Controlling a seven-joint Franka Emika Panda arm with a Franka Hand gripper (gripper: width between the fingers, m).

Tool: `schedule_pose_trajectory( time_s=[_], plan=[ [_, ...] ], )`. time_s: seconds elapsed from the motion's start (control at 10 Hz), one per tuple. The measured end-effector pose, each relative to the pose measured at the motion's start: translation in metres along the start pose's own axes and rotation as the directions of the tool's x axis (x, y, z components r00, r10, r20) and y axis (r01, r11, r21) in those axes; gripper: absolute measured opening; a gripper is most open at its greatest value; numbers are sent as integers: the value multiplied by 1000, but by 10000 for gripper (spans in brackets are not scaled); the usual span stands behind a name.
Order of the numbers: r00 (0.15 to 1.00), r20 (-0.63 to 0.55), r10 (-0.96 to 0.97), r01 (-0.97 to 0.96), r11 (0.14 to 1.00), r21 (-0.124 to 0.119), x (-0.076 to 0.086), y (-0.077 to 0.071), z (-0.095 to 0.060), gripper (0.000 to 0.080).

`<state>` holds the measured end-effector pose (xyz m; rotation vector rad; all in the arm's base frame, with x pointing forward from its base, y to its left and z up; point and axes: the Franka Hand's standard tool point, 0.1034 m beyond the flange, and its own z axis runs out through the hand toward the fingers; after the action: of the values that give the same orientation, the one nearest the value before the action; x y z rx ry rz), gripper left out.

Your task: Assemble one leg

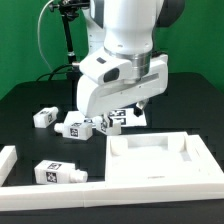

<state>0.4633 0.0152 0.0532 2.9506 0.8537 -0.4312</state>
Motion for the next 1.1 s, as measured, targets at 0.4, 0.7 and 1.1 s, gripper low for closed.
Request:
schedule_pose_trajectory(
  time_s=[0.4,0.7,1.1],
  plan=[
    [969,248,5,-10,1000,18,-13,-13,19,648],
    [904,426,-22,-1,999,53,-12,-20,19,648],
    [861,508,16,-53,997,58,-25,-1,25,648]
  ],
)
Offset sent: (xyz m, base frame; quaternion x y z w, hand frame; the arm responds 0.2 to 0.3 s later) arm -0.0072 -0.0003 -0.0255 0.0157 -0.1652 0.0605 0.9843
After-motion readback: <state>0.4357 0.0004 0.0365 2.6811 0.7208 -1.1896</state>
